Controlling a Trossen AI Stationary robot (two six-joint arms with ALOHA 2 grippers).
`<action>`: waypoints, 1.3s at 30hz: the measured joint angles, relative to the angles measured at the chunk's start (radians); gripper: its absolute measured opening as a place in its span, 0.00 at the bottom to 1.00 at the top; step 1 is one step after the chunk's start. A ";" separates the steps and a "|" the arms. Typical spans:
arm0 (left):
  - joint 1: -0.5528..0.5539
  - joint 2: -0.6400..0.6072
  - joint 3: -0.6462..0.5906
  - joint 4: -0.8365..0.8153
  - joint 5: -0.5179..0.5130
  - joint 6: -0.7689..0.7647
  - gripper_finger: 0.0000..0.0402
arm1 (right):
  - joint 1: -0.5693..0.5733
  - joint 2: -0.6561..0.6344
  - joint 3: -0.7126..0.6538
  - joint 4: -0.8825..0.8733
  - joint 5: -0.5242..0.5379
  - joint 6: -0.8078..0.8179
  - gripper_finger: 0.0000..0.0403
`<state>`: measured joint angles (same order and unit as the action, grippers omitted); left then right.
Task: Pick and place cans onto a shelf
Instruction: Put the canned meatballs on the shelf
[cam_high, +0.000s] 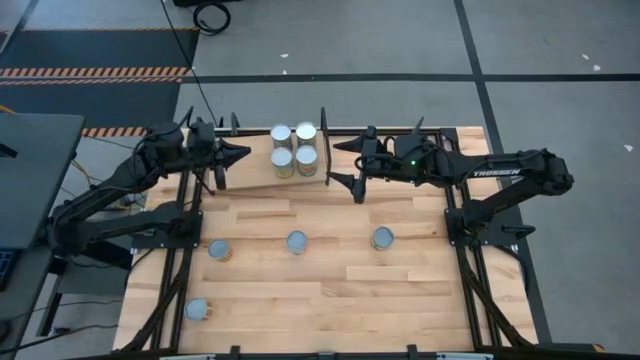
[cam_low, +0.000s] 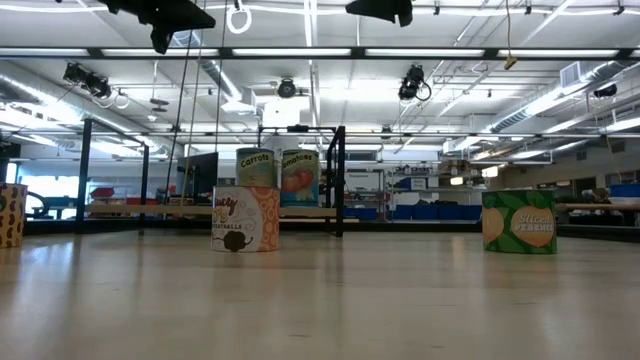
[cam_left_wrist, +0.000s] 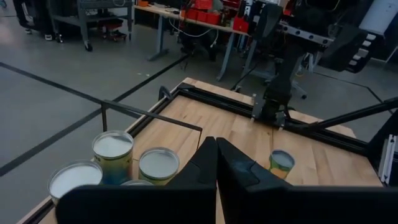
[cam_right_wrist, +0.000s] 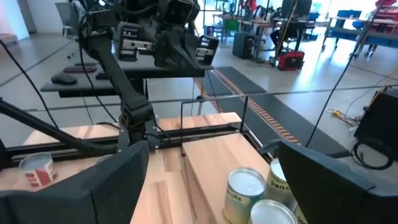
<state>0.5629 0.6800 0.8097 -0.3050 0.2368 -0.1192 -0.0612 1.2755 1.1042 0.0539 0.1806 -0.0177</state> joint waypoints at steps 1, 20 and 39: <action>0.000 0.000 0.000 0.000 0.000 0.000 0.01 | 0.000 0.000 0.000 0.002 0.000 0.000 0.91; 0.001 0.000 0.000 0.000 0.000 0.000 0.01 | 0.000 0.000 0.000 0.021 0.000 -0.003 0.91; -0.059 0.003 0.000 0.002 -0.028 0.000 0.01 | -0.002 0.001 0.001 0.060 0.000 -0.035 0.91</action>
<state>0.5042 0.6827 0.8093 -0.3034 0.2084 -0.1196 -0.0631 1.2762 1.1049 0.1138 0.1806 -0.0531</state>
